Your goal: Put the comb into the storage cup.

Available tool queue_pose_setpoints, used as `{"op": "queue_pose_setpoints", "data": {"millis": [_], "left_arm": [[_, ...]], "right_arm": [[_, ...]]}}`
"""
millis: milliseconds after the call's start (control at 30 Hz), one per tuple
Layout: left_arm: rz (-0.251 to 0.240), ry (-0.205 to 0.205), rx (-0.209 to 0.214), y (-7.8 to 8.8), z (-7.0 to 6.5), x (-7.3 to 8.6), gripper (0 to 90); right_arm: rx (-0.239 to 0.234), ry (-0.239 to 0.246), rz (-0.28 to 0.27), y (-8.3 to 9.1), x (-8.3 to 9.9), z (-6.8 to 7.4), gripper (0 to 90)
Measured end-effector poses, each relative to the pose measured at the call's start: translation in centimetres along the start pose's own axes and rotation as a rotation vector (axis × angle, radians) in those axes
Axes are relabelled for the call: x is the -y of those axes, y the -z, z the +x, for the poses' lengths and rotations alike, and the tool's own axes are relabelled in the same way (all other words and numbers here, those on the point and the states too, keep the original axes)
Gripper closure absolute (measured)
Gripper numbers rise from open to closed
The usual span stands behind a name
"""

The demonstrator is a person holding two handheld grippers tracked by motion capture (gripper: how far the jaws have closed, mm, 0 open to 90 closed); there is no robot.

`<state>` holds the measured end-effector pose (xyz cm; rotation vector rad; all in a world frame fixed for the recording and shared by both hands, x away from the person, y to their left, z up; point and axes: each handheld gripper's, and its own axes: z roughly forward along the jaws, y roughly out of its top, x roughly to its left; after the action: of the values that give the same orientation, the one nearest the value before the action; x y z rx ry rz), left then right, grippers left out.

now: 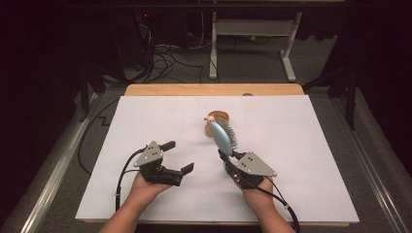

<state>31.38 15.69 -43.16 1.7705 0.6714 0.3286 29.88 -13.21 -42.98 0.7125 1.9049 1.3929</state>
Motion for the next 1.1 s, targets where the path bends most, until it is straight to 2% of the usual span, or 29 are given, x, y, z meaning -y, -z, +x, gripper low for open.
{"op": "queue_pose_setpoints", "data": {"millis": [500,767,1100], "left_arm": [[-0.022,-0.023,0.017,-0.4,-1.1,-1.6,0.0],[-0.015,-0.032,0.025,-0.7,-1.6,-2.3,0.0],[-0.034,-0.036,0.031,-0.4,-1.9,-3.8,0.0]], "right_arm": [[0.008,0.011,0.001,-0.5,0.0,0.6,78.3],[0.014,0.028,-0.004,-0.8,-0.1,1.0,78.3],[0.022,0.020,-0.003,-0.9,-0.1,1.0,78.3]]}}
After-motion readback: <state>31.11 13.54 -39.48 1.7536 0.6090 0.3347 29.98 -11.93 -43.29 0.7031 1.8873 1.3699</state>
